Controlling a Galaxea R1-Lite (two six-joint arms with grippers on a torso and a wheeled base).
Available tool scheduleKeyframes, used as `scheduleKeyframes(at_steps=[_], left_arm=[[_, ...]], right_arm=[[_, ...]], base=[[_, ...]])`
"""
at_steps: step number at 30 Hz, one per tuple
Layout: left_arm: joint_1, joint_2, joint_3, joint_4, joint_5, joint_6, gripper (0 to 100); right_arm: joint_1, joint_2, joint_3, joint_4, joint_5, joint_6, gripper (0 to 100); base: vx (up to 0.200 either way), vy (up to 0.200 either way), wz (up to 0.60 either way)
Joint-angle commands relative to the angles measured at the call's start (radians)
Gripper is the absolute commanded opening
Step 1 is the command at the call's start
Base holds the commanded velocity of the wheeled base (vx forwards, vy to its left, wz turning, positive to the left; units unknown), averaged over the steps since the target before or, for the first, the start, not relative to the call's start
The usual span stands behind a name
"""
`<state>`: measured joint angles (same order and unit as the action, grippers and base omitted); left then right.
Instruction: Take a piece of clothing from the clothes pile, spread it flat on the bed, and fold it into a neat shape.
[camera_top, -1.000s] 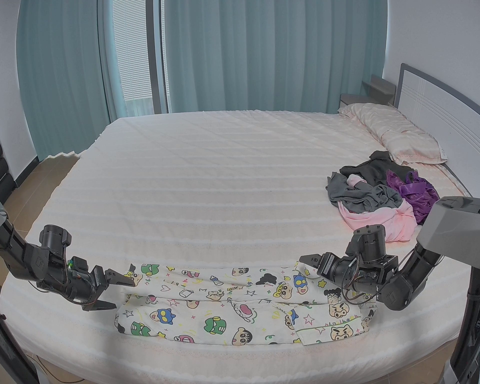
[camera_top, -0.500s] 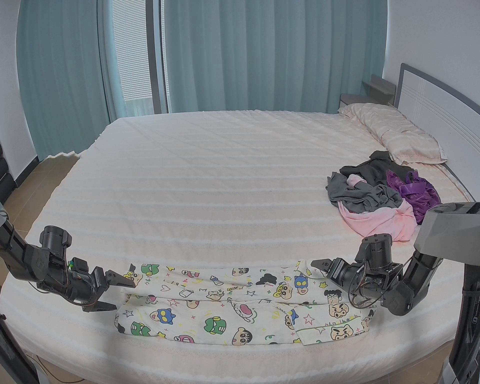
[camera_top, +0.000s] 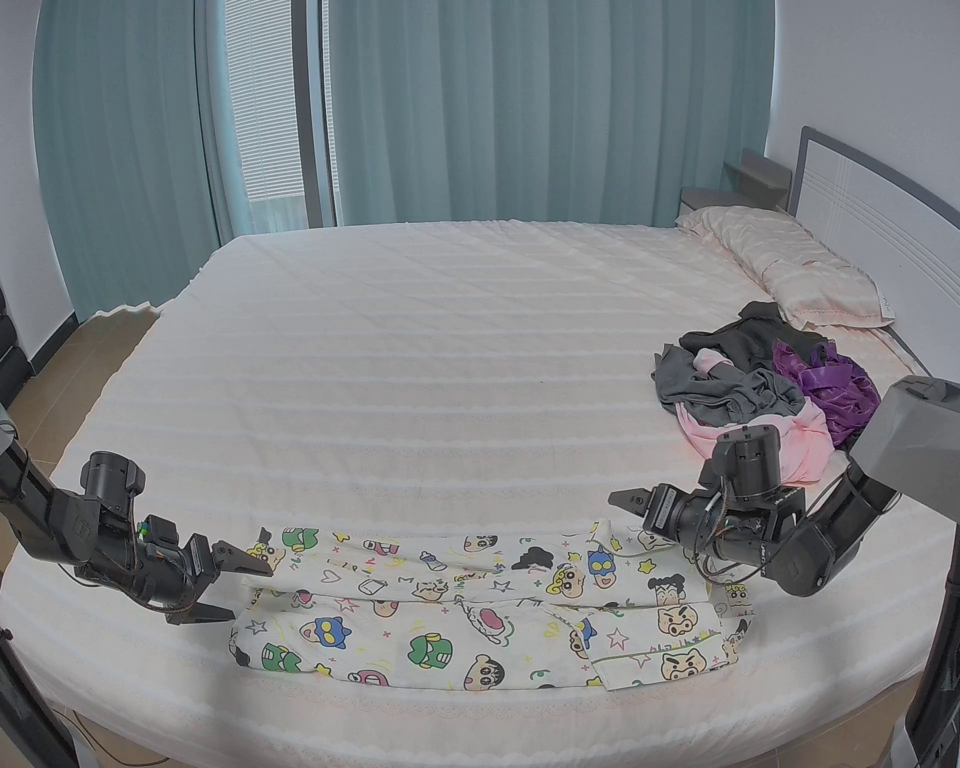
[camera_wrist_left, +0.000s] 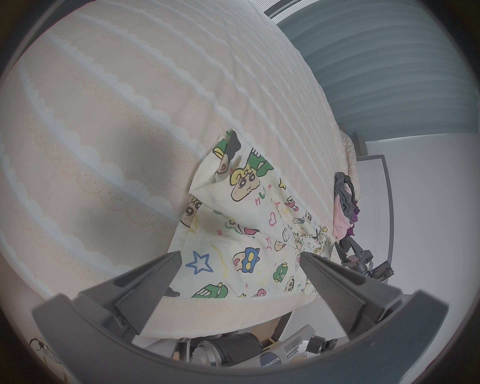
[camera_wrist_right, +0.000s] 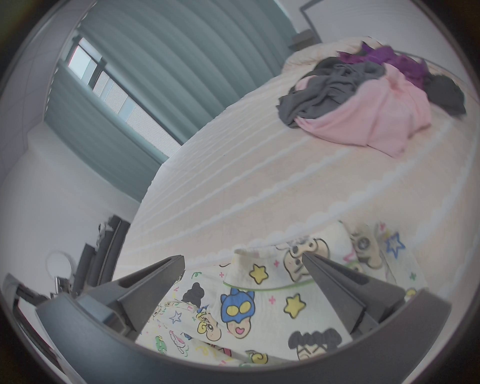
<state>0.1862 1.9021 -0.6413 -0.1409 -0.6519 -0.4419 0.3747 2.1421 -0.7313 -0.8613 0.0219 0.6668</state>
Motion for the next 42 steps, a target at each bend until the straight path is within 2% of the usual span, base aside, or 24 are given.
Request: scheduleKeyframes(at_steps=[1, 7, 11, 26, 27, 36, 42], left_arm=[[-0.001, 0.000, 0.002, 0.000, 0.000, 0.000, 100], [-0.001, 0.002, 0.002, 0.000, 0.000, 0.000, 100], [-0.001, 0.003, 0.002, 0.000, 0.000, 0.000, 100], [-0.005, 0.005, 0.002, 0.000, 0.000, 0.000, 100], [-0.005, 0.005, 0.002, 0.000, 0.000, 0.000, 100], [-0.005, 0.003, 0.002, 0.000, 0.000, 0.000, 100], [-0.005, 0.003, 0.002, 0.000, 0.000, 0.000, 100]], right_arm=[[0.038, 0.082, -0.146, 0.099, -0.002, -0.105, 100], [0.081, 0.163, -0.243, 0.165, -0.007, -0.177, 100], [0.082, 0.174, -0.273, 0.191, -0.010, -0.219, 100], [0.084, 0.199, -0.330, 0.246, -0.059, -0.282, 100], [0.084, 0.199, -0.330, 0.246, -0.059, -0.282, 0], [0.099, 0.174, -0.313, 0.245, -0.062, -0.280, 0], [0.124, 0.154, -0.306, 0.245, -0.086, -0.282, 0]], base=[[0.000, 0.000, 0.00], [0.000, 0.000, 0.00], [0.000, 0.000, 0.00], [0.000, 0.000, 0.00], [0.000, 0.000, 0.00], [0.000, 0.000, 0.00], [0.000, 0.000, 0.00]])
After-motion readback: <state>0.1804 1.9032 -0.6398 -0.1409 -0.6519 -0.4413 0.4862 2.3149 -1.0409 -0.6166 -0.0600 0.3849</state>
